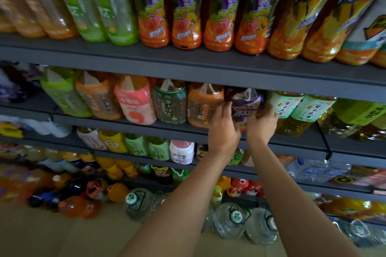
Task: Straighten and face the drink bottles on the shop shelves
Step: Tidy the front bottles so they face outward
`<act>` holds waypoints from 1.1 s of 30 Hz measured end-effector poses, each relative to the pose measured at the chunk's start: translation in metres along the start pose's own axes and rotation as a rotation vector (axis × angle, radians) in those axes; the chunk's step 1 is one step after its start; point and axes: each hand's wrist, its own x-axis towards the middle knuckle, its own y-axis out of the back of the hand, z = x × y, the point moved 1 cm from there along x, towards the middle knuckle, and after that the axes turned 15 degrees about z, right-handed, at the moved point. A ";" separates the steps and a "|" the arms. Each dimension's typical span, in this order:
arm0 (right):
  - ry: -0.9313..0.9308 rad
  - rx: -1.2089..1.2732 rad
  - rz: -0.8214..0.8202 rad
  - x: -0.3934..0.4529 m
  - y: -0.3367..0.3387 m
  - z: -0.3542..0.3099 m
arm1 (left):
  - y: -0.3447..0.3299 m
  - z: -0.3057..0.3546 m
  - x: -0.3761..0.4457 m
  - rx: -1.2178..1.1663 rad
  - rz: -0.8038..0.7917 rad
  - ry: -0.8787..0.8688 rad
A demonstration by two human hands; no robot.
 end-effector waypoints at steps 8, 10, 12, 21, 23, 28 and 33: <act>-0.240 -0.022 -0.048 -0.014 -0.008 -0.021 | 0.015 0.000 0.010 0.048 -0.275 -0.025; -0.290 -0.012 -0.042 -0.017 -0.006 -0.021 | 0.026 0.003 0.011 0.045 -0.216 -0.064; -0.365 0.001 -0.003 -0.021 -0.005 -0.025 | 0.042 0.000 0.012 0.046 -0.114 -0.081; -0.138 0.176 -0.083 -0.148 -0.041 -0.101 | 0.178 -0.106 0.032 0.172 0.113 0.139; -0.082 0.174 -0.219 -0.205 -0.068 -0.128 | 0.224 -0.145 0.039 0.190 0.162 0.186; 0.048 0.093 -0.571 -0.336 -0.165 -0.196 | 0.361 -0.250 0.072 0.224 0.276 0.309; -0.027 0.079 -0.763 -0.440 -0.241 -0.256 | 0.487 -0.350 0.103 0.271 0.299 0.405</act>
